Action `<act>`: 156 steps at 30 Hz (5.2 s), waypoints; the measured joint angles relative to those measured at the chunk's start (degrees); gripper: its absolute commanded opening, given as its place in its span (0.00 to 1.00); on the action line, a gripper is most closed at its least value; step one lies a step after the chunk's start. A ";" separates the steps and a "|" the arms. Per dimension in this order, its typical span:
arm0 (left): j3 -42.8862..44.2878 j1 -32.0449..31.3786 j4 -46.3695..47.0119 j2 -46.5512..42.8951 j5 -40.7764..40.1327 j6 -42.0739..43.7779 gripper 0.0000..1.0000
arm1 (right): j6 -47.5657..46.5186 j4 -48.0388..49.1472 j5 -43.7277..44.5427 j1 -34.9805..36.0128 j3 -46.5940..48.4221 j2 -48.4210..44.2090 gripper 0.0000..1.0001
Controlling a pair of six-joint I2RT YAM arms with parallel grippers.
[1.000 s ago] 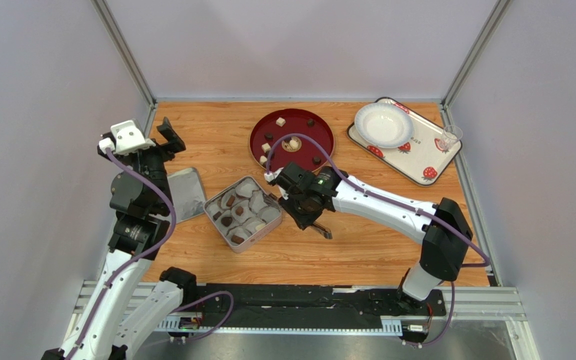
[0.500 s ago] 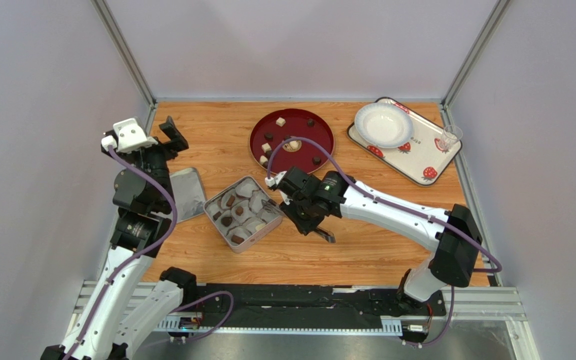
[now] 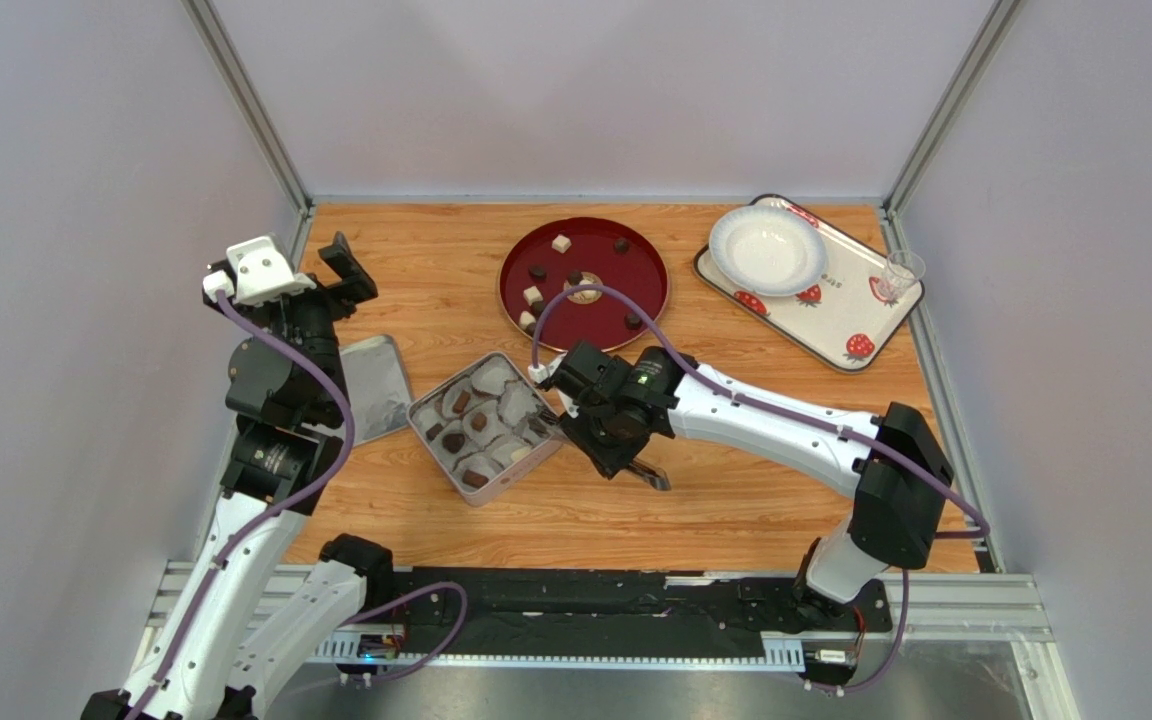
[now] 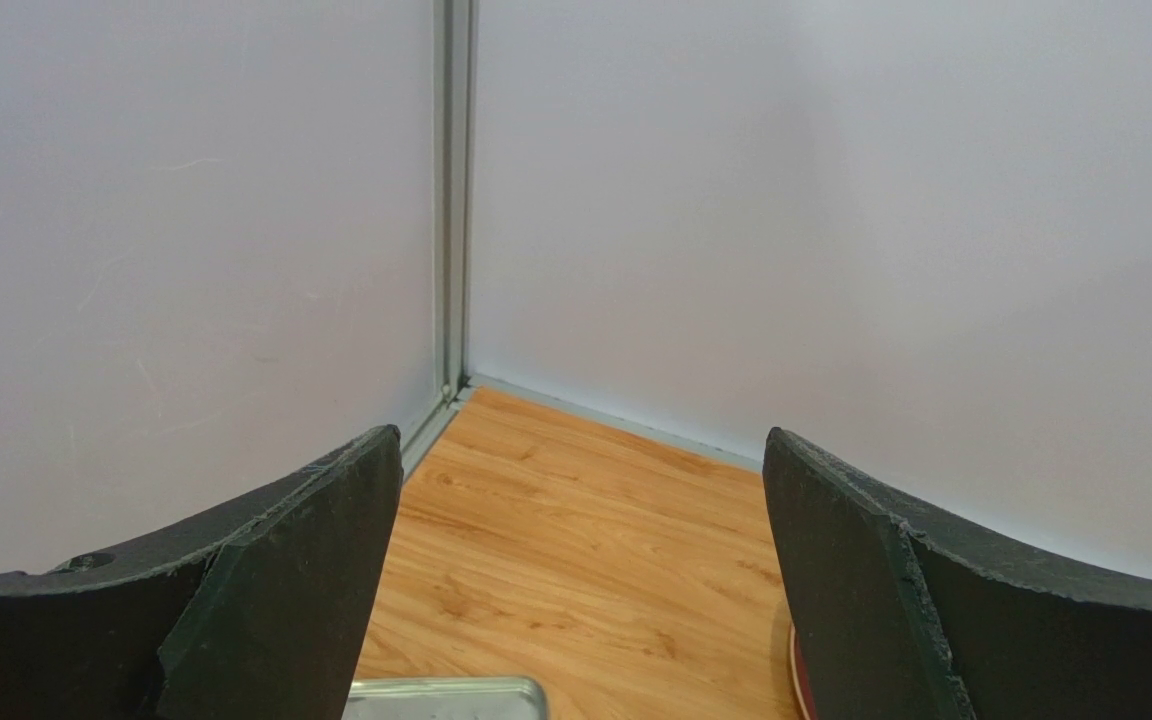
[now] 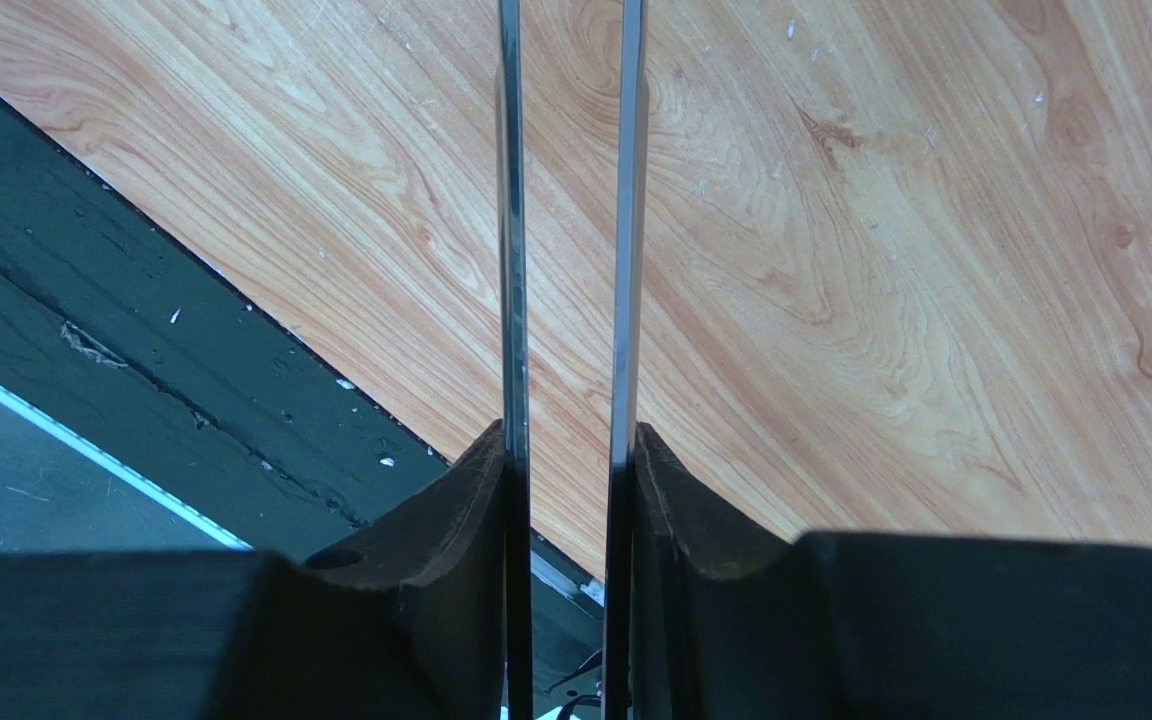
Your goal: Pack the chocolate
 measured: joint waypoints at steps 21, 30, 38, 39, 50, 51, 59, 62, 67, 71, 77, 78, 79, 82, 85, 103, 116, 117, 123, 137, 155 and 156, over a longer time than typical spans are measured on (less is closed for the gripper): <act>0.00 0.26 0.00 0.00 0.02 0.00 0.98 | -0.24 0.20 0.37 0.04 1.66 0.44 0.32; 0.00 0.26 -0.02 -0.24 0.07 0.00 0.98 | -2.71 0.24 1.18 -5.09 9.11 0.37 0.32; 0.00 0.26 0.00 -0.44 0.04 0.00 0.98 | -5.81 0.94 3.30 -17.33 14.56 2.12 0.32; 0.00 0.26 0.00 -0.44 0.04 0.00 0.98 | -6.21 1.27 3.48 -18.49 14.86 2.62 0.33; 0.00 0.26 0.04 -0.55 0.00 0.04 0.98 | -12.70 6.43 1.25 -28.26 17.49 12.57 0.33; 0.00 0.26 0.04 -0.55 0.02 0.04 0.98 | -13.18 6.86 1.05 -28.52 18.12 13.55 0.33; 0.00 0.26 0.04 -0.52 0.02 0.07 0.98 | -14.67 9.77 -1.53 -28.92 22.47 19.10 0.39; 0.00 0.26 0.04 -0.52 0.02 0.07 0.98 | -14.80 10.64 -1.99 -28.92 23.71 21.16 0.40; 0.00 0.26 0.04 -0.55 0.02 0.09 0.98 | -14.86 11.04 -2.08 -29.11 24.26 23.63 0.42; 0.00 0.26 0.04 -0.55 0.02 0.09 0.98 | -14.91 11.26 -2.10 -29.33 24.81 25.22 0.44; 0.00 0.26 0.02 -0.66 0.02 0.09 0.98 | -14.99 11.21 -1.92 -29.59 25.09 26.38 0.47; 0.00 0.26 0.02 -0.70 0.02 0.09 0.98 | -14.99 11.30 -1.90 -29.64 25.27 26.58 0.47; 0.00 0.26 0.02 -0.76 0.02 0.09 0.98 | -14.99 11.34 -1.88 -29.70 25.44 26.77 0.47; 0.00 0.26 0.04 -0.90 0.02 0.09 0.98 | -15.02 11.45 -1.88 -29.86 25.55 27.12 0.47; 0.00 0.26 0.02 -0.92 0.02 0.09 0.98 | -15.02 11.47 -1.88 -30.01 25.59 27.76 0.46; 0.00 0.26 0.02 -1.18 0.02 0.09 0.98 | -15.02 11.30 -2.10 -30.23 25.49 29.64 0.22; 0.00 0.33 0.04 -1.66 0.02 0.07 0.98 | -14.01 11.17 -2.08 -30.03 20.35 21.73 0.22; 0.00 0.33 0.04 -1.66 0.04 0.07 0.98 | -13.92 11.21 -2.01 -29.86 20.09 20.81 0.22; 0.00 0.33 0.04 -1.68 0.04 0.04 0.98 | -13.33 11.04 -0.72 -27.71 17.66 15.67 0.22; 0.00 0.37 0.04 -1.68 0.24 -0.02 0.98 | -12.17 9.49 0.66 -15.28 10.10 4.50 0.22; -0.02 0.70 0.04 -1.62 1.09 -0.26 0.98 | -8.07 8.98 0.07 -5.99 2.56 2.34 0.23; -0.02 0.70 0.04 -1.60 1.09 -0.26 0.98 | -7.98 9.09 0.04 -5.88 2.56 2.34 0.23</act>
